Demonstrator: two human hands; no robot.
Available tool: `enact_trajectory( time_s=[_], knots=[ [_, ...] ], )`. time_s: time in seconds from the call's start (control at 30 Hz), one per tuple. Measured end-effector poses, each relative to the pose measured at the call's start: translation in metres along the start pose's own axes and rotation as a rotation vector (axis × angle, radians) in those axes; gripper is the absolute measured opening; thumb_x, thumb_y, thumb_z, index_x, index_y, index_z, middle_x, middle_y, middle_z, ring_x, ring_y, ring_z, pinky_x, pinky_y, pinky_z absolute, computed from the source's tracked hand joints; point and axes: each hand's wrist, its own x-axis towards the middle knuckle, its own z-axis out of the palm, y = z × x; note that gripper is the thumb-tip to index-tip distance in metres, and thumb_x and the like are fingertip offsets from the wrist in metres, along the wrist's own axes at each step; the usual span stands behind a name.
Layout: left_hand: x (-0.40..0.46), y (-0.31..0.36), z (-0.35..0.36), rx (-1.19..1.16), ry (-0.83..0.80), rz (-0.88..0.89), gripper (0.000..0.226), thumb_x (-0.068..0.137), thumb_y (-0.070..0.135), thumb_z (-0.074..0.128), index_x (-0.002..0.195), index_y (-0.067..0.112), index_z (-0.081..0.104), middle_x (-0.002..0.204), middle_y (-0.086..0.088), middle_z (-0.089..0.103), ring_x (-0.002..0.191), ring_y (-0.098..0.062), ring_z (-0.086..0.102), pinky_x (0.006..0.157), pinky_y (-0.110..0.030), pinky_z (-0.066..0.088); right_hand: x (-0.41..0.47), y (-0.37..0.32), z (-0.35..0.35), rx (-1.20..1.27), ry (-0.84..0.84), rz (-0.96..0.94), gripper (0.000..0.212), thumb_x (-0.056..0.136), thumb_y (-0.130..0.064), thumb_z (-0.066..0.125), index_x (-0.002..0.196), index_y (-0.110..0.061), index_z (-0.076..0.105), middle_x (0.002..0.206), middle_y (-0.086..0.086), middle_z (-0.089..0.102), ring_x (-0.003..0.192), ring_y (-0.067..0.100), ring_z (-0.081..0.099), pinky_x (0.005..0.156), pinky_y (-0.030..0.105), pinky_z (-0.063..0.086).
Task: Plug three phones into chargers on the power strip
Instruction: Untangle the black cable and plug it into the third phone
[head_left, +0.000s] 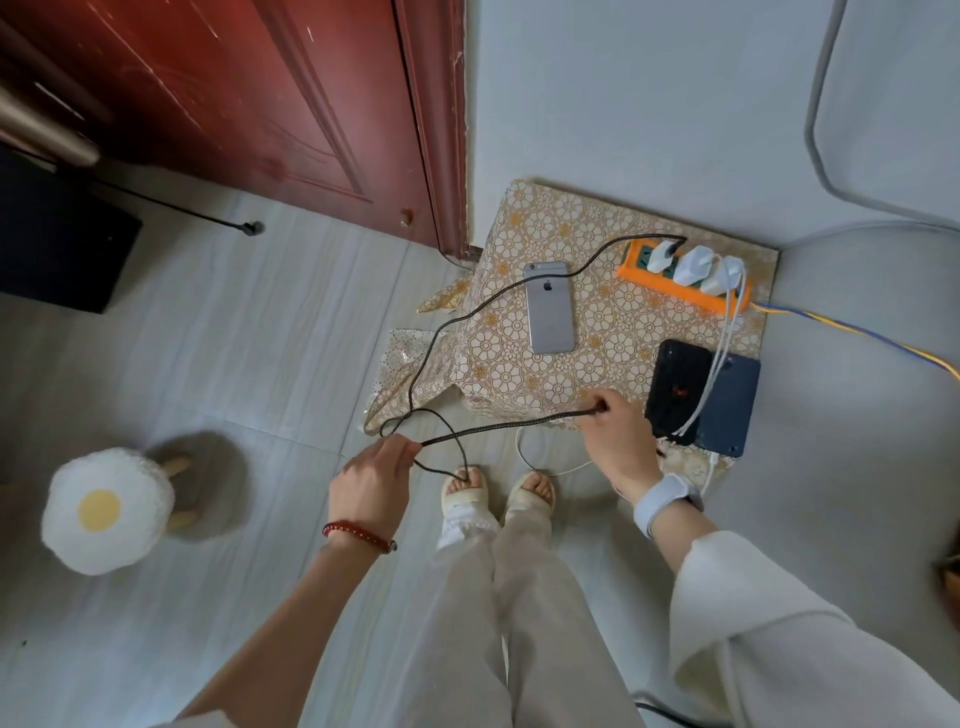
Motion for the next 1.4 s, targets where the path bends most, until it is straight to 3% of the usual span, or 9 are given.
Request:
enact_trajectory(
  time_s=[0.17, 0.23, 0.33, 0.43, 0.6, 0.73, 0.87, 1.0, 1.4],
  knots=[
    [0.007, -0.018, 0.009, 0.023, -0.281, -0.146, 0.027, 0.092, 0.024, 0.041, 0.08, 0.01, 0.06, 0.088, -0.007, 0.065, 0.082, -0.029, 0.059, 0.07, -0.035, 0.046, 0.0, -0.015, -0.011, 1.202, -0.289, 0.231, 0.032, 0.086, 0.009, 0.035, 0.099, -0.009, 0.057, 0.083, 0.009, 0.064, 0.08, 0.023, 0.065, 0.071, 0.032, 0.054],
    [0.011, -0.021, 0.011, 0.06, -0.504, -0.149, 0.028, 0.092, 0.029, 0.042, 0.087, 0.013, 0.065, 0.104, -0.003, 0.064, 0.094, -0.024, 0.058, 0.081, -0.034, 0.046, -0.004, -0.019, -0.014, 1.361, -0.363, 0.22, 0.022, 0.088, 0.004, 0.039, 0.09, -0.011, 0.055, 0.071, 0.006, 0.064, 0.065, 0.022, 0.062, 0.061, 0.032, 0.054],
    [0.02, -0.004, 0.015, -0.116, -0.581, -0.188, 0.027, 0.091, 0.032, 0.046, 0.1, 0.017, 0.066, 0.119, -0.002, 0.061, 0.107, -0.02, 0.055, 0.089, -0.028, 0.042, -0.016, -0.021, -0.011, 0.997, -0.381, -0.025, 0.008, 0.091, -0.006, 0.047, 0.088, -0.013, 0.049, 0.077, 0.002, 0.065, 0.054, 0.018, 0.055, 0.054, 0.028, 0.047],
    [0.034, 0.033, 0.016, -0.791, -0.663, -0.525, 0.038, 0.092, 0.04, 0.04, 0.115, 0.015, 0.056, 0.123, -0.004, 0.058, 0.107, -0.019, 0.056, 0.085, -0.029, 0.046, -0.03, -0.019, -0.001, 0.615, -0.518, -0.195, 0.014, 0.09, -0.012, 0.05, 0.099, -0.02, 0.044, 0.093, 0.001, 0.067, 0.058, 0.011, 0.059, 0.061, 0.019, 0.05],
    [0.061, 0.074, 0.009, -1.423, -0.448, -0.627, 0.027, 0.095, 0.029, 0.038, 0.098, 0.006, 0.052, 0.086, -0.007, 0.071, 0.072, -0.018, 0.068, 0.065, -0.03, 0.056, -0.046, -0.005, 0.016, 0.145, -0.617, -0.306, 0.018, 0.086, -0.016, 0.057, 0.103, -0.019, 0.057, 0.102, -0.007, 0.068, 0.095, 0.006, 0.062, 0.076, 0.003, 0.041],
    [0.059, 0.08, 0.004, -1.376, -0.477, -0.443, 0.023, 0.095, 0.015, 0.037, 0.095, 0.006, 0.058, 0.057, 0.003, 0.067, 0.05, -0.008, 0.06, 0.05, -0.017, 0.051, -0.039, -0.004, 0.007, 0.213, -0.463, -0.256, 0.023, 0.092, -0.016, 0.049, 0.111, -0.019, 0.062, 0.106, -0.013, 0.06, 0.096, 0.0, 0.055, 0.078, 0.006, 0.038],
    [0.046, 0.084, 0.002, -1.26, -0.62, -0.326, 0.021, 0.093, 0.01, 0.041, 0.092, 0.008, 0.062, 0.06, 0.003, 0.068, 0.054, -0.007, 0.062, 0.054, -0.017, 0.052, -0.023, -0.034, -0.013, 0.683, -0.342, -0.102, 0.014, 0.09, -0.028, 0.051, 0.097, -0.027, 0.063, 0.101, -0.005, 0.068, 0.093, 0.01, 0.063, 0.084, 0.027, 0.051],
    [0.036, 0.087, 0.004, -1.176, -0.711, -0.268, 0.022, 0.093, 0.008, 0.039, 0.091, 0.005, 0.06, 0.066, 0.001, 0.072, 0.058, -0.011, 0.067, 0.057, -0.019, 0.054, -0.012, -0.054, -0.018, 0.748, -0.258, -0.081, 0.02, 0.086, -0.024, 0.058, 0.1, -0.012, 0.067, 0.097, 0.007, 0.069, 0.091, 0.024, 0.065, 0.086, 0.041, 0.052],
    [0.034, 0.085, 0.023, -0.841, -0.541, -0.381, 0.022, 0.093, 0.012, 0.042, 0.076, 0.013, 0.055, 0.062, 0.003, 0.072, 0.067, -0.017, 0.069, 0.068, -0.031, 0.056, -0.013, -0.033, -0.004, 0.595, -0.097, -0.045, 0.013, 0.087, -0.014, 0.056, 0.1, -0.014, 0.057, 0.096, 0.002, 0.059, 0.089, 0.018, 0.057, 0.075, 0.025, 0.046]
  ],
)
